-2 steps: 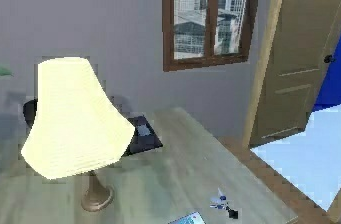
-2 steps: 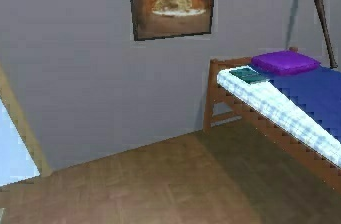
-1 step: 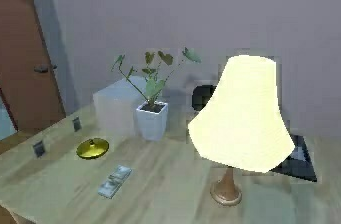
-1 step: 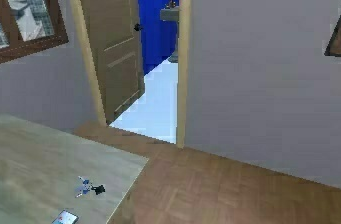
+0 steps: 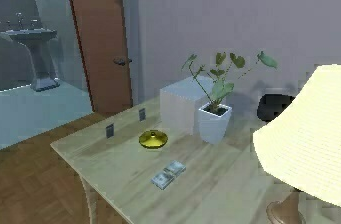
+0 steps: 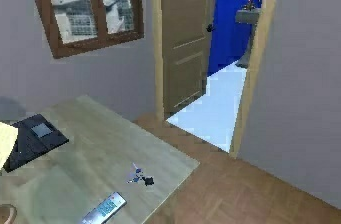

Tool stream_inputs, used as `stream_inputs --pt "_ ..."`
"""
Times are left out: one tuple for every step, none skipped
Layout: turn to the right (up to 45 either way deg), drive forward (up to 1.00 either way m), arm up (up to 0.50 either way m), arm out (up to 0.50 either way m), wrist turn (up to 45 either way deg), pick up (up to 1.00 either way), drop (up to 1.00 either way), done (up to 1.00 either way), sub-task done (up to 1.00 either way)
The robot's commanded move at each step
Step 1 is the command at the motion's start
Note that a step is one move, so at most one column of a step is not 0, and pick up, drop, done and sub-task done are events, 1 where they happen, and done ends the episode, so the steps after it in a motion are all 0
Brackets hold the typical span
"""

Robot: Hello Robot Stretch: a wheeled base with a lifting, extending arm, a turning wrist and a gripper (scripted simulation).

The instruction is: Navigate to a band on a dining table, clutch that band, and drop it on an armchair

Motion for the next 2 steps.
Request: stream_inputs --pt "-3.0 0.00 0.00 0.00 0.0 0.00 0.00 0.00 0.00" --pt "45.0 0.00 0.00 0.00 0.0 0.00 0.00 0.00 0.00"
